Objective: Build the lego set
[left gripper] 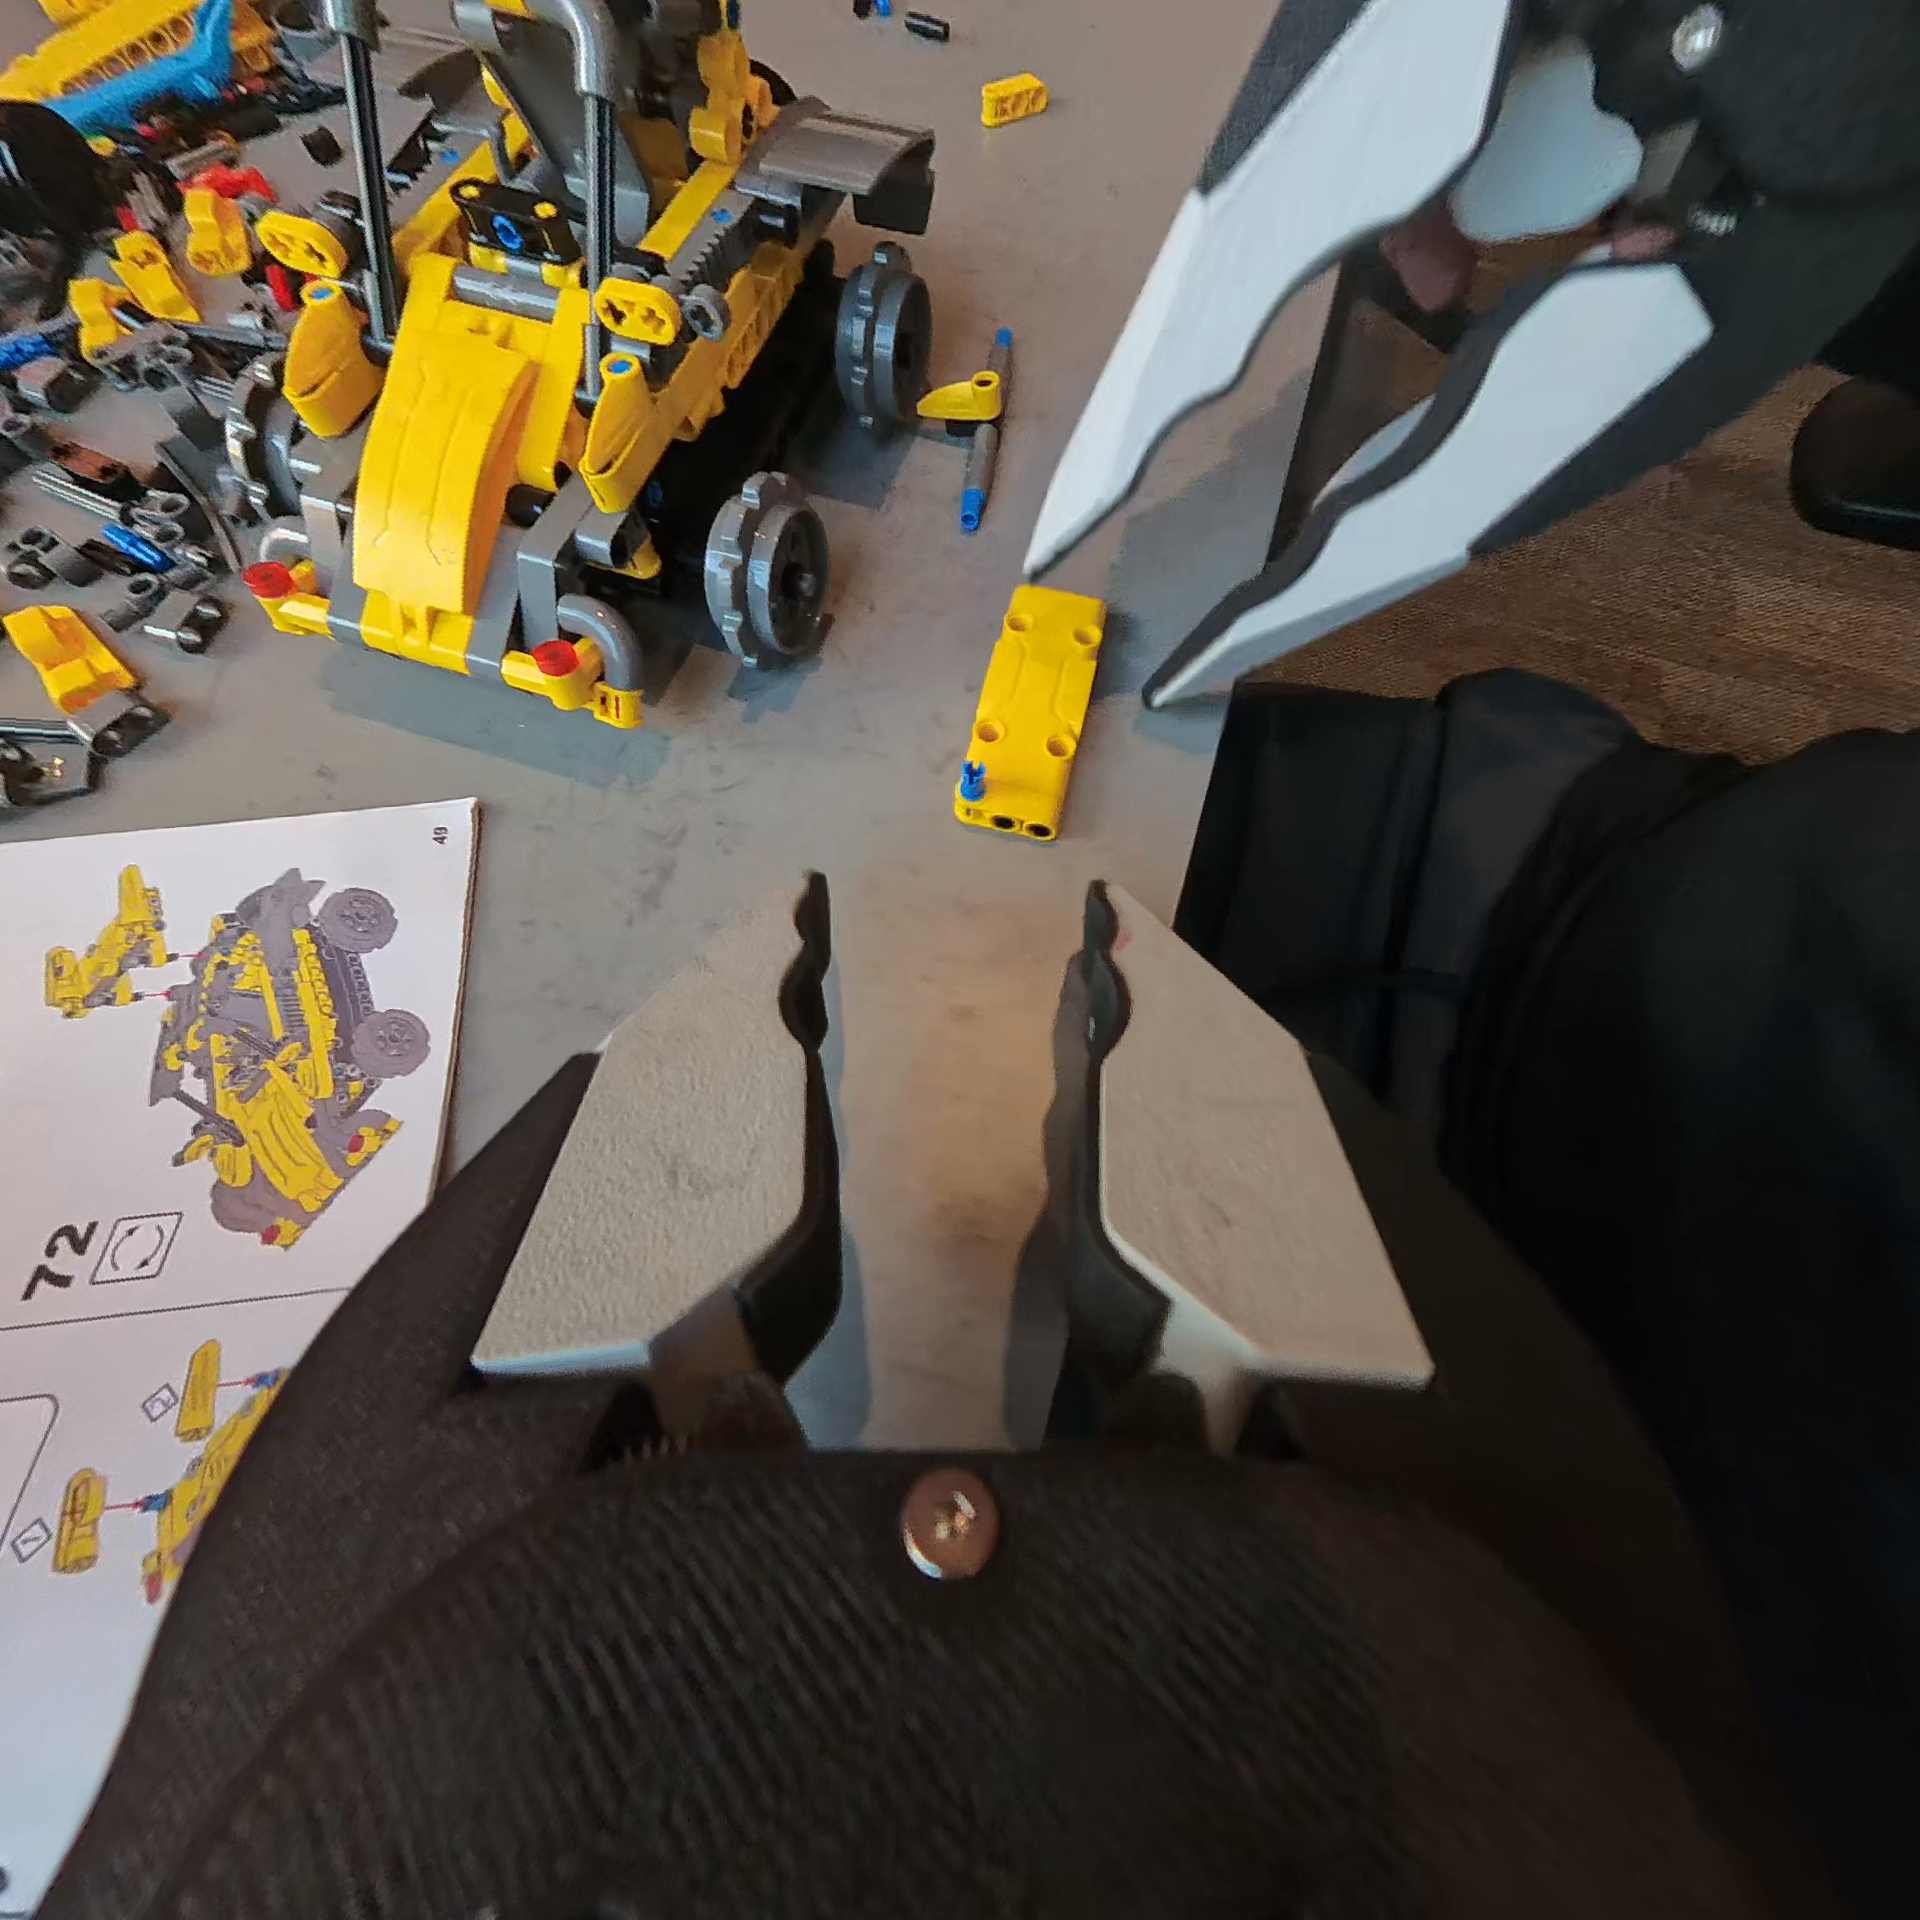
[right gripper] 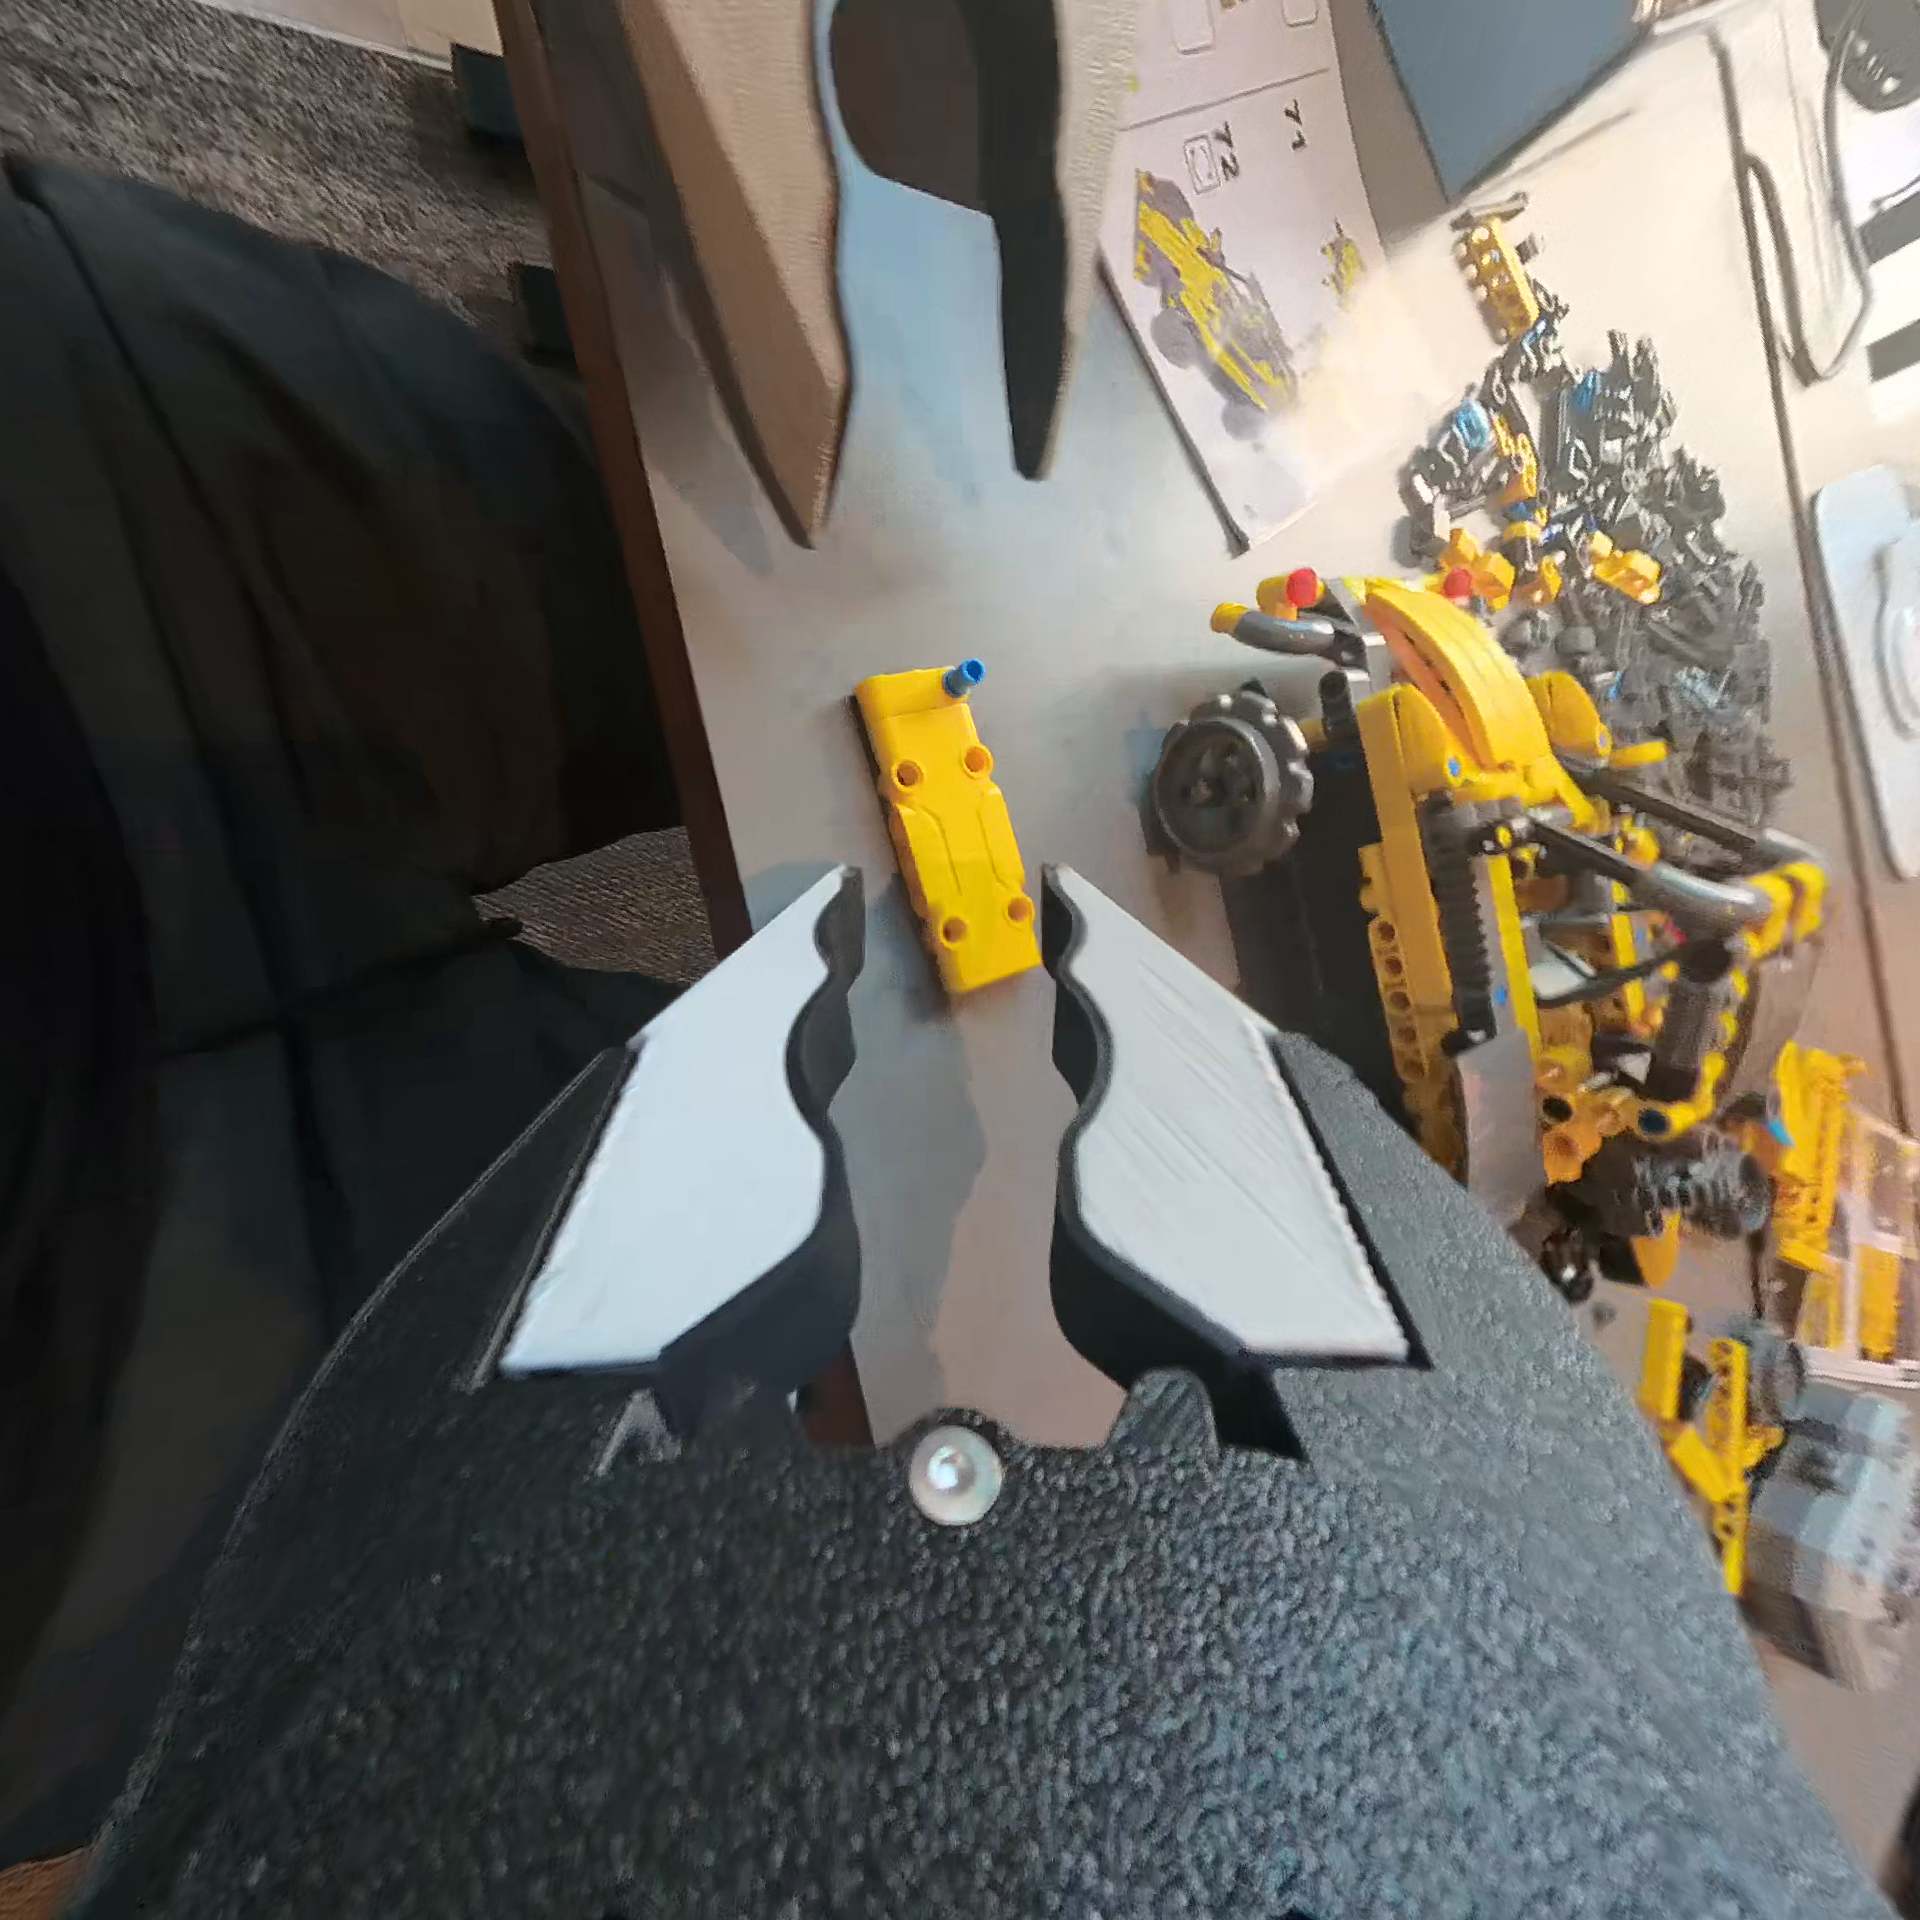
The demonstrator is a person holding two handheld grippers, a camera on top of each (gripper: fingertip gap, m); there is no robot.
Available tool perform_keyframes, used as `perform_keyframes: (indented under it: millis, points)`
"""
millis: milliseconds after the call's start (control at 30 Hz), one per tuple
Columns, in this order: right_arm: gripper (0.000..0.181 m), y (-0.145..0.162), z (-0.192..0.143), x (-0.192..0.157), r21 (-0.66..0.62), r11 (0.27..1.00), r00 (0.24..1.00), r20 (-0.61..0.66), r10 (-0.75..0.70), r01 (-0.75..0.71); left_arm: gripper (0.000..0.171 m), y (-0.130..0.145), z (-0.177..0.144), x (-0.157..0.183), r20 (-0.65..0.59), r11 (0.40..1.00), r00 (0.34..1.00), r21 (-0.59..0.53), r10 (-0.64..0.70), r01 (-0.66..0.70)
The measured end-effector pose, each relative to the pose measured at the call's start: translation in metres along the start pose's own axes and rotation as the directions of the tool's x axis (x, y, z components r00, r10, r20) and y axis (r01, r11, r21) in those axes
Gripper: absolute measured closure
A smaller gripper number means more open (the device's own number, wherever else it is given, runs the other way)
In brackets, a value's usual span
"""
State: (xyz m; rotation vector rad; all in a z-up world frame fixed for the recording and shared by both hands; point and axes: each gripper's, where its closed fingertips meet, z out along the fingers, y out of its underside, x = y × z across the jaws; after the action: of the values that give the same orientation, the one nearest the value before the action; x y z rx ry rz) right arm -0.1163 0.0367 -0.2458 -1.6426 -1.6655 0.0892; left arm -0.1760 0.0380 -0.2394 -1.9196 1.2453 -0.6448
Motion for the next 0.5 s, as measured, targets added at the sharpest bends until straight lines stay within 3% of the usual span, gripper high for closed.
perform_keyframes:
  millis: [267, 400, 500]
  points:
    - [0.157, 0.029, -0.01, 0.011, 0.003, 0.975, 0.966, 0.137, 0.219, -0.221, 0.123, 0.004, 0.008, 0.007, 0.003, 0.999, 1.0, -0.04, 0.011, -0.01]
    - [0.16, 0.014, -0.001, -0.002, 0.027, 0.949, 0.913, 0.284, 0.293, -0.314, 0.124, 0.007, 0.01, 0.007, 0.029, 0.998, 0.999, -0.058, 0.016, -0.014]
    - [0.163, -0.001, 0.009, 0.0, 0.054, 0.946, 0.909, 0.298, 0.29, -0.32, 0.124, 0.011, 0.011, 0.008, 0.045, 0.997, 0.999, -0.07, 0.02, -0.016]
